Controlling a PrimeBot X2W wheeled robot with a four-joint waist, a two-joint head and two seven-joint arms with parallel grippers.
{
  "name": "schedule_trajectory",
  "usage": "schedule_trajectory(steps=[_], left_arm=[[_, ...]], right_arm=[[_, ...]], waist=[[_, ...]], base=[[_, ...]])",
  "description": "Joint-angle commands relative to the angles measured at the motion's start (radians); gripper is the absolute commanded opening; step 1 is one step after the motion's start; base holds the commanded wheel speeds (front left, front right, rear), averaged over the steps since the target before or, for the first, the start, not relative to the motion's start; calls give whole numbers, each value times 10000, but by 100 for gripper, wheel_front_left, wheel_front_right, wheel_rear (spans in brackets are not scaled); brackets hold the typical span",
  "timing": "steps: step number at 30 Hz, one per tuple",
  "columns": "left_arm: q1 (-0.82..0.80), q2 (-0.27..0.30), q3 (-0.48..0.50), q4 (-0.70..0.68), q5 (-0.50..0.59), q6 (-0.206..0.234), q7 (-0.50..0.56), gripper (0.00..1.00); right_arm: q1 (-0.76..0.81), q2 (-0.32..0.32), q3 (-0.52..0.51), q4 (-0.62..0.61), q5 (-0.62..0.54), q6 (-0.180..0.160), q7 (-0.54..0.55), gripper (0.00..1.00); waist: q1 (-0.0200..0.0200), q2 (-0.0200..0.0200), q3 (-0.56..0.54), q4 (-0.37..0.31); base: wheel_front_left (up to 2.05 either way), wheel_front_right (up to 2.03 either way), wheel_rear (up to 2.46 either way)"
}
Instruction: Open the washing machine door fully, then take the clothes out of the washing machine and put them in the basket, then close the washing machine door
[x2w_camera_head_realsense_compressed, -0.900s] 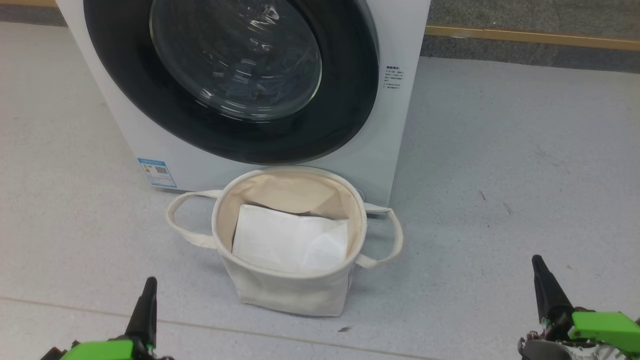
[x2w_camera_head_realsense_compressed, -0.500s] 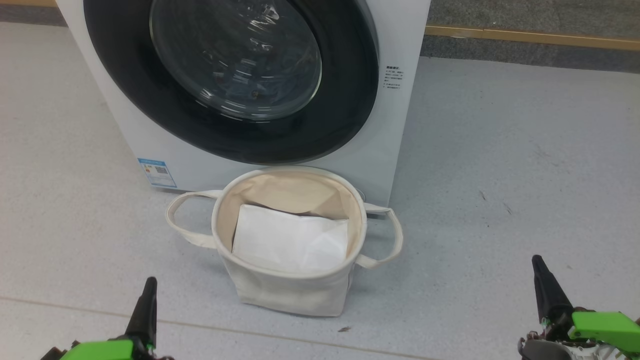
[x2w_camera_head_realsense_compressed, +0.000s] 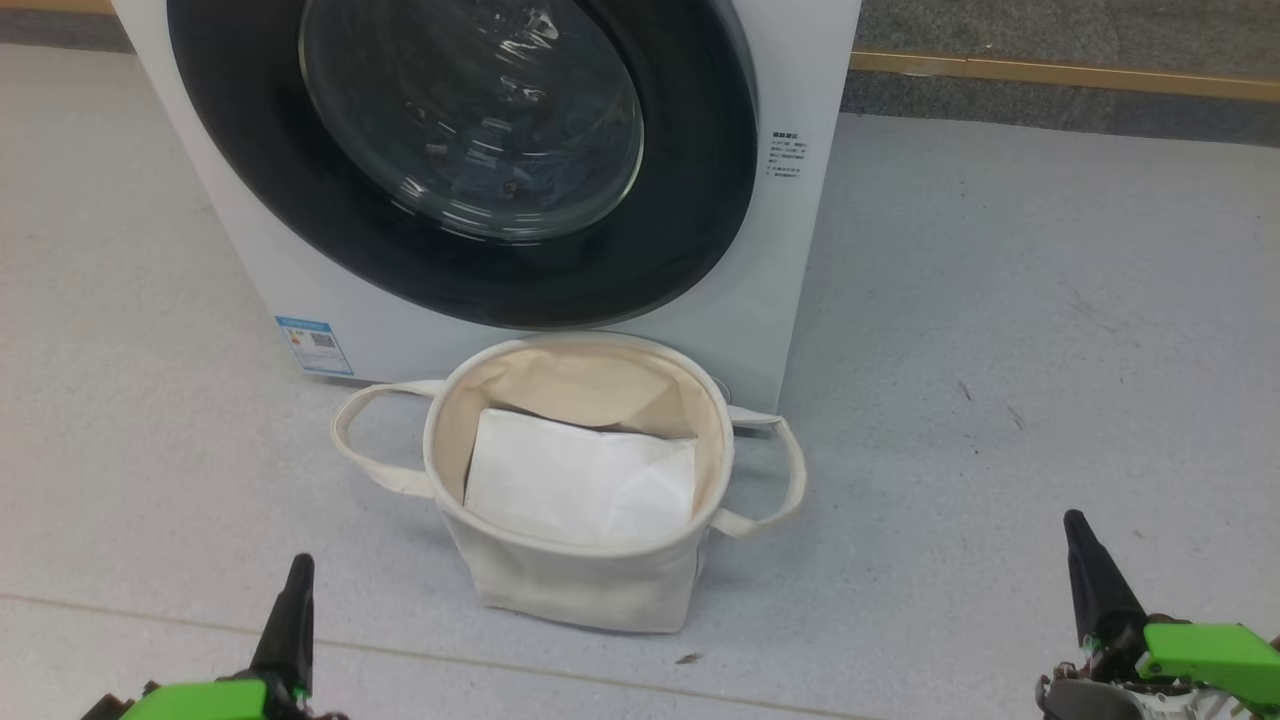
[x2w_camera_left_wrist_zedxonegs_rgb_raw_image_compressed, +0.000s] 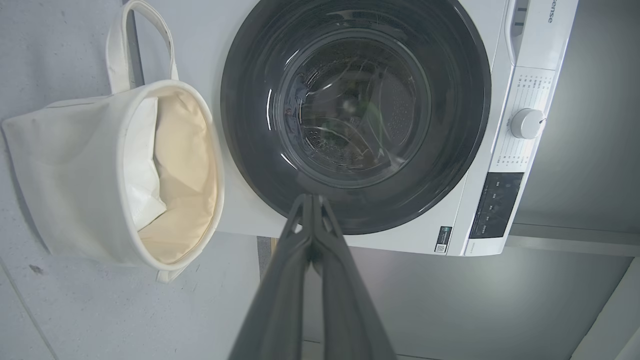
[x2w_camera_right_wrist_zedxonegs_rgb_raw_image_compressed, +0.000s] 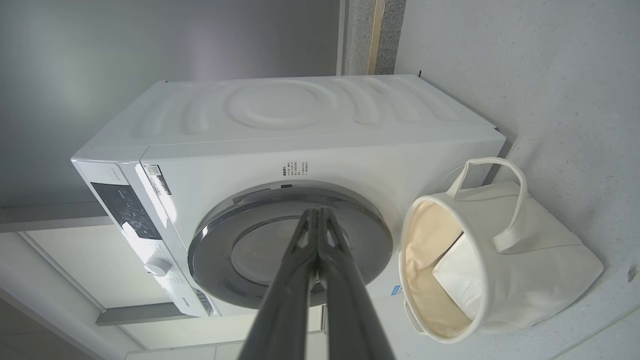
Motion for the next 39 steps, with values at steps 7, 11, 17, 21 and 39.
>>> schedule_trajectory(steps=[7, 11, 17, 21, 39], left_arm=[[-440, 72, 331, -364, -32, -71, 77, 0], [-440, 72, 331, -364, -32, -71, 77, 0], [-440, 72, 331, -364, -32, -71, 77, 0], [-440, 72, 331, -364, -32, -71, 77, 0], [-440, 72, 331, -364, -32, -71, 77, 0]], right_arm=[[-484, -95, 240, -317, 41, 4, 71, 0], [-484, -95, 240, -317, 41, 4, 71, 0], [-484, -95, 240, -317, 41, 4, 71, 0], [-484, -95, 240, -317, 41, 4, 71, 0], [-484, -95, 240, -317, 41, 4, 71, 0]], waist=[[0, 0, 0, 0], [0, 0, 0, 0], [0, 0, 0, 0], [0, 0, 0, 0], [0, 0, 0, 0]], base=[[0, 0, 0], [0, 0, 0], [0, 0, 0], [0, 0, 0], [0, 0, 0]])
